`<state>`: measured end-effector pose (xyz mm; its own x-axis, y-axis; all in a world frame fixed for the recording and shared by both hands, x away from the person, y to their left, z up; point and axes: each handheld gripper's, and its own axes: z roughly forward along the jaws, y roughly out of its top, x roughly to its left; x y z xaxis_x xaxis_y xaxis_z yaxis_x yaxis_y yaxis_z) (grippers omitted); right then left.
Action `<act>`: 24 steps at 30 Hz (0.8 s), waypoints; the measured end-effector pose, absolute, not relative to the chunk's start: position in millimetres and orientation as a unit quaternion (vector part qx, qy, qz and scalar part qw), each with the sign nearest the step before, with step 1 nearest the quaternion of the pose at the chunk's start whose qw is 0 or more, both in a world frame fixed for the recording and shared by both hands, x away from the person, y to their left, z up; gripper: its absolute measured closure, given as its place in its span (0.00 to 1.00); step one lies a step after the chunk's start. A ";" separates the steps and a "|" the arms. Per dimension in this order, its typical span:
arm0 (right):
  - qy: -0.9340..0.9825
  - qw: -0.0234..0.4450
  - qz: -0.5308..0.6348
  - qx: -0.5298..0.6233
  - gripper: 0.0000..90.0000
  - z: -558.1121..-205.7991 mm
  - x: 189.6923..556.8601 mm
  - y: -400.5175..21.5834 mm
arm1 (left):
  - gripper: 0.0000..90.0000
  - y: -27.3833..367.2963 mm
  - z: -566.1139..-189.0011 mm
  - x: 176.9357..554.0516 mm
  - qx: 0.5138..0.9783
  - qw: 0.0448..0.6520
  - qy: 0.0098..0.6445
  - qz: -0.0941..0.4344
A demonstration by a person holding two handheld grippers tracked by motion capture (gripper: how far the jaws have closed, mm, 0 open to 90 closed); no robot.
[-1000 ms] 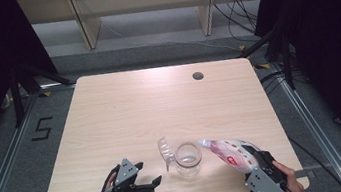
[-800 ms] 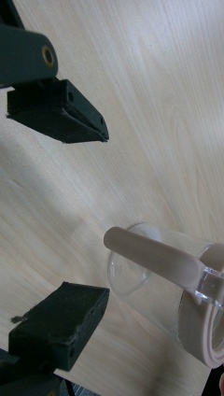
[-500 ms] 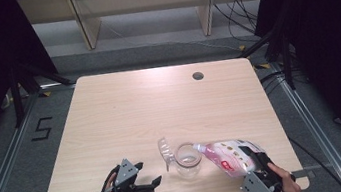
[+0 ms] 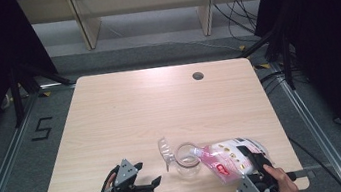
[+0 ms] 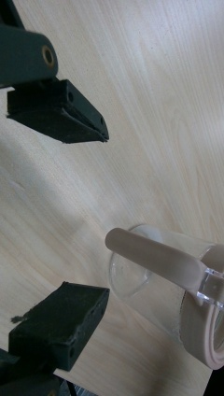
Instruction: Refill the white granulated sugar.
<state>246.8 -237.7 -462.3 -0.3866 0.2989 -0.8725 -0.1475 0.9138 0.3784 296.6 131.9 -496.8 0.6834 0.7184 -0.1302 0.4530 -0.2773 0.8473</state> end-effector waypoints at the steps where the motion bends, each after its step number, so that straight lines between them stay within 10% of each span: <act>1: 0.807 0.555 0.198 0.043 0.60 -461.7 246.7 -237.3 | 0.22 131.7 -497.0 296.4 0.786 0.472 0.374 0.140; 24: 0.786 0.609 0.101 -0.041 0.61 -461.5 253.0 -231.2 | 0.22 130.6 -496.8 295.0 0.784 0.472 0.378 0.137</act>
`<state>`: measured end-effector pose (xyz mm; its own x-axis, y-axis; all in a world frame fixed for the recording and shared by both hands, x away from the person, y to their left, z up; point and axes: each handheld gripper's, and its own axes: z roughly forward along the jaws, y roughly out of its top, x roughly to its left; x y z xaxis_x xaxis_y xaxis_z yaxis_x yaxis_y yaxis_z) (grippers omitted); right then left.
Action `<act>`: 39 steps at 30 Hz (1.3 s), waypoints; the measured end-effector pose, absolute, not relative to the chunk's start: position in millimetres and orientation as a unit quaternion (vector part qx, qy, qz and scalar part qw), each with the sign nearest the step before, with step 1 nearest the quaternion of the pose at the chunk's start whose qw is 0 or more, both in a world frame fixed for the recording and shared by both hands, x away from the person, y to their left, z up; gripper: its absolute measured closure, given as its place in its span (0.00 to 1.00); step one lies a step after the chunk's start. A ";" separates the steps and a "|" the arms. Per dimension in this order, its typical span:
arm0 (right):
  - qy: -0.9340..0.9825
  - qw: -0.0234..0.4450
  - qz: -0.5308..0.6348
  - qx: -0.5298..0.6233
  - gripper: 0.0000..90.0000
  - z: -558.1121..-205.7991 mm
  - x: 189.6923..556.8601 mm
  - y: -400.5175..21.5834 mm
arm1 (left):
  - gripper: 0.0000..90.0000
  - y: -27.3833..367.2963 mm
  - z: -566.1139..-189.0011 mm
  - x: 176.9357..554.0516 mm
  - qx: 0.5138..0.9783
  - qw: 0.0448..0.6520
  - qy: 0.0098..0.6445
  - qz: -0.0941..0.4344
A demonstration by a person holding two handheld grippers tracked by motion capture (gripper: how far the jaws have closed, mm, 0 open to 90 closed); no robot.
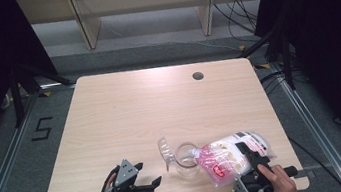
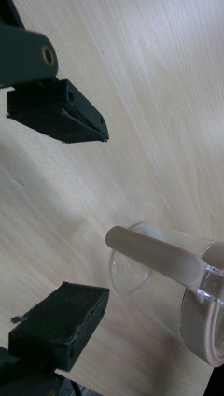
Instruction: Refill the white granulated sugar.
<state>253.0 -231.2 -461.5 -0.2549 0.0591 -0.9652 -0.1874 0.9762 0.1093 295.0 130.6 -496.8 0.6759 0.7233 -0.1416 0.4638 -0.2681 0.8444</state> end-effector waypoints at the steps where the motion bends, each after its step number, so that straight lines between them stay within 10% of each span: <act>1: 0.785 0.611 0.097 -0.048 0.61 -460.8 253.7 -230.8 | 0.22 130.4 -497.0 295.3 0.784 0.474 0.377 0.138; 39: 0.752 0.650 0.027 -0.104 0.62 -459.9 253.6 -226.4 | 0.21 130.7 -496.4 295.2 0.780 0.477 0.382 0.137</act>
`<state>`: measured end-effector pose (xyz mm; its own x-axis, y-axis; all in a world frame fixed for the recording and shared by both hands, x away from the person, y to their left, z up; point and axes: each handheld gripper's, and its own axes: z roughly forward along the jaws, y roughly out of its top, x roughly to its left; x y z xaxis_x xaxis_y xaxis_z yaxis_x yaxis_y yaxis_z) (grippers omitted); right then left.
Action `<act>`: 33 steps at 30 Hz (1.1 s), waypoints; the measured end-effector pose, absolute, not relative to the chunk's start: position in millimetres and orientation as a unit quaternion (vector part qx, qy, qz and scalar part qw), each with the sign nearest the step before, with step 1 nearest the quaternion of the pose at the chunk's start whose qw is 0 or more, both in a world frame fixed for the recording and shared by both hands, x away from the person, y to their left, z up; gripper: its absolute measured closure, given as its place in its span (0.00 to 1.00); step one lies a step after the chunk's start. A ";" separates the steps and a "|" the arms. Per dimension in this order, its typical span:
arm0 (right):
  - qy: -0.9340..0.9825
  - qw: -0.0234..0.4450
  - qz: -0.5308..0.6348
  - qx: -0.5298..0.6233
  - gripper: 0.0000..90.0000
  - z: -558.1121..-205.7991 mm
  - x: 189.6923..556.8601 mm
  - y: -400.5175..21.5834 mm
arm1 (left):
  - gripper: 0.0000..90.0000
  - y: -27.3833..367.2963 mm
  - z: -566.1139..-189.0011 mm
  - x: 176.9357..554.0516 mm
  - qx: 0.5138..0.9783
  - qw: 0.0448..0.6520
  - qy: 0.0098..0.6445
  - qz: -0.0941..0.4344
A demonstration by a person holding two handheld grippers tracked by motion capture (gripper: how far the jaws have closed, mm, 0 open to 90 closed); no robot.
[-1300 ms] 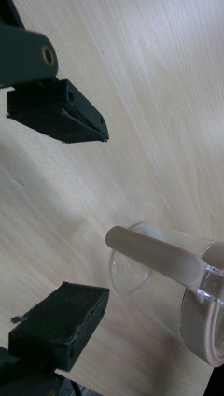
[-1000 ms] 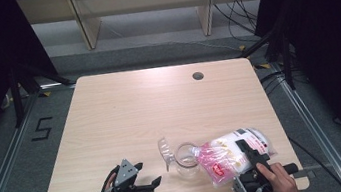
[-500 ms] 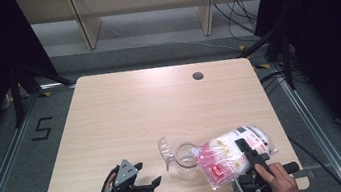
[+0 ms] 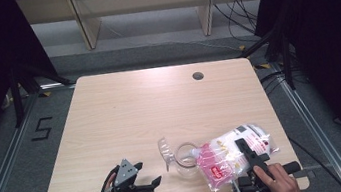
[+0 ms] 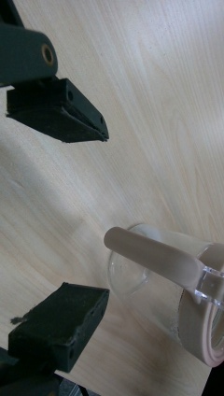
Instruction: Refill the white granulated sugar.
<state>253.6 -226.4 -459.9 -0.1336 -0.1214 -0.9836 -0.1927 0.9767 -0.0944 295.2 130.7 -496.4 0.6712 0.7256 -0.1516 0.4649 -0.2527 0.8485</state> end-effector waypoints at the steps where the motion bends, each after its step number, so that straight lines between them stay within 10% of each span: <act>1: 0.745 0.654 0.016 -0.128 0.62 -456.6 254.6 -225.3 | 0.21 130.7 -496.5 295.1 0.780 0.477 0.382 0.136; 33: 0.732 0.663 -0.022 -0.155 0.64 -457.7 253.4 -222.2 | 0.21 130.5 -497.2 295.8 0.781 0.478 0.379 0.134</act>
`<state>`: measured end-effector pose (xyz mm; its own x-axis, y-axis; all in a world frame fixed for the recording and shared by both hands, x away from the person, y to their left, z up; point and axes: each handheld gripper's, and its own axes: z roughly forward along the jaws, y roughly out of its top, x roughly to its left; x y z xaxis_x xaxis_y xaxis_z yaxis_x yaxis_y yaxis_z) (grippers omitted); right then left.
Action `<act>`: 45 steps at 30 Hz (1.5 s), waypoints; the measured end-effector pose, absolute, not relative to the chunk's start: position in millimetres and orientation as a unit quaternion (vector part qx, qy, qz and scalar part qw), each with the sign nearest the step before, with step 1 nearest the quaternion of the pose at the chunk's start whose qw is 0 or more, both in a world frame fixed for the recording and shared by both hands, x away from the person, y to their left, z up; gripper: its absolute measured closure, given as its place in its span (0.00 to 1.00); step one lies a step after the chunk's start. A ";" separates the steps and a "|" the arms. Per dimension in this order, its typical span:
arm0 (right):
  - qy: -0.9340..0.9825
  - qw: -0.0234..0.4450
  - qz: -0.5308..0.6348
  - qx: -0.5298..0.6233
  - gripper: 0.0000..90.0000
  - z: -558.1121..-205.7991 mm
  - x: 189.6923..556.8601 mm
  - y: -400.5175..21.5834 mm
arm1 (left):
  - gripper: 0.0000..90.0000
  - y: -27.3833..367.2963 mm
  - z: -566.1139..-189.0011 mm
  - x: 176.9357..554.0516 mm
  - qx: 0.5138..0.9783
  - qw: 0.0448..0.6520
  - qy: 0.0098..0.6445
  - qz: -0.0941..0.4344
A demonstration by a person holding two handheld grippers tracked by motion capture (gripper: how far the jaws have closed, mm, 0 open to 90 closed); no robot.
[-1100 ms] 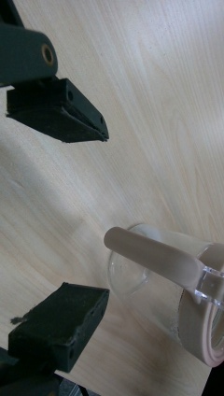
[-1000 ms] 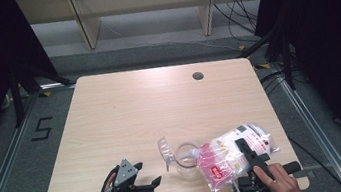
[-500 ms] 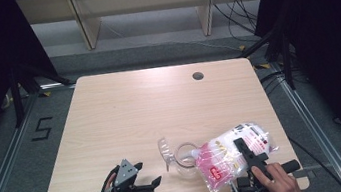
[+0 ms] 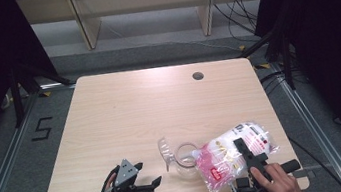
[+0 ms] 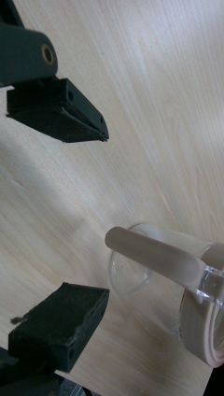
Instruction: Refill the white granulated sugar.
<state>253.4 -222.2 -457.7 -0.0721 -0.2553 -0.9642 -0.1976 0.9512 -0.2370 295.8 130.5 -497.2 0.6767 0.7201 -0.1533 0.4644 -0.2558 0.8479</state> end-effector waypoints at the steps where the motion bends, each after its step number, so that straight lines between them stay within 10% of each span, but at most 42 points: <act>1: 0.732 0.663 -0.022 -0.155 0.64 -457.8 253.4 -222.1 | 0.21 130.5 -497.2 295.7 0.781 0.478 0.380 0.134; 45: 0.729 0.655 -0.059 -0.188 0.67 -449.9 257.1 -214.7 | 0.21 131.0 -497.2 296.0 0.782 0.478 0.378 0.134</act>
<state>257.1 -214.7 -449.9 -0.0700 -0.3524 -0.9332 -0.1971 0.9220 -0.3334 296.0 131.0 -497.2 0.6787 0.7187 -0.1511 0.4624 -0.2583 0.8482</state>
